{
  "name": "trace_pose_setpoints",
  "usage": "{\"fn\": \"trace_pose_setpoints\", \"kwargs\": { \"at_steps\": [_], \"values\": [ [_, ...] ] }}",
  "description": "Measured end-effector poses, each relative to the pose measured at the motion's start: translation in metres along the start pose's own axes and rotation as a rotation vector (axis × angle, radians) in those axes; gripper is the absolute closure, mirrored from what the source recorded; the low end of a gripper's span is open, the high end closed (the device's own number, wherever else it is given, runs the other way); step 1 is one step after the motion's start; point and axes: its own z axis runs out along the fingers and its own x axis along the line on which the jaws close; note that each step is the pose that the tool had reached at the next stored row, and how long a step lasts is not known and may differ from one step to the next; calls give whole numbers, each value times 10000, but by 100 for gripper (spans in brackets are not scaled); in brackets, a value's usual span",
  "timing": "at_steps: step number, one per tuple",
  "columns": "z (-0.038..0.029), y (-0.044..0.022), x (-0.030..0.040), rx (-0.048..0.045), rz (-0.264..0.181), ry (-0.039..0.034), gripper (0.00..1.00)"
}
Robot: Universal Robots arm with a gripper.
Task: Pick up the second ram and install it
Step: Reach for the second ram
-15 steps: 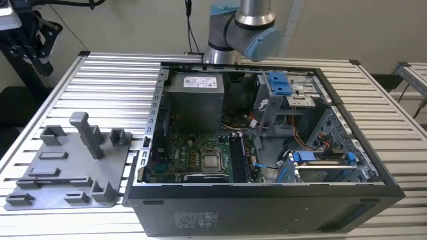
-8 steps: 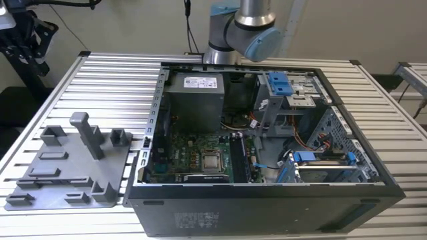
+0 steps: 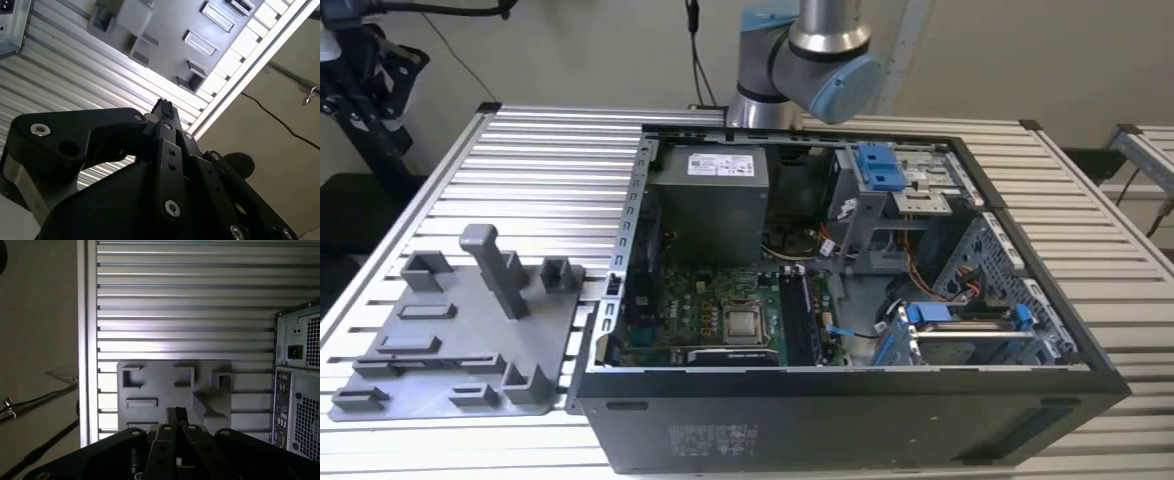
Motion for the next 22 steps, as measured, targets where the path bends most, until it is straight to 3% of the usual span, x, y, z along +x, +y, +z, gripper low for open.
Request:
{"fn": "trace_pose_setpoints", "kwargs": {
  "at_steps": [5, 16, 22],
  "values": [
    [-3, -110, 14, 0, 0, 1, 89],
    [-9, -430, 49, -1, -11, 1, 89],
    [-8, -520, 69, -4, -210, 10, 89]
  ]
}}
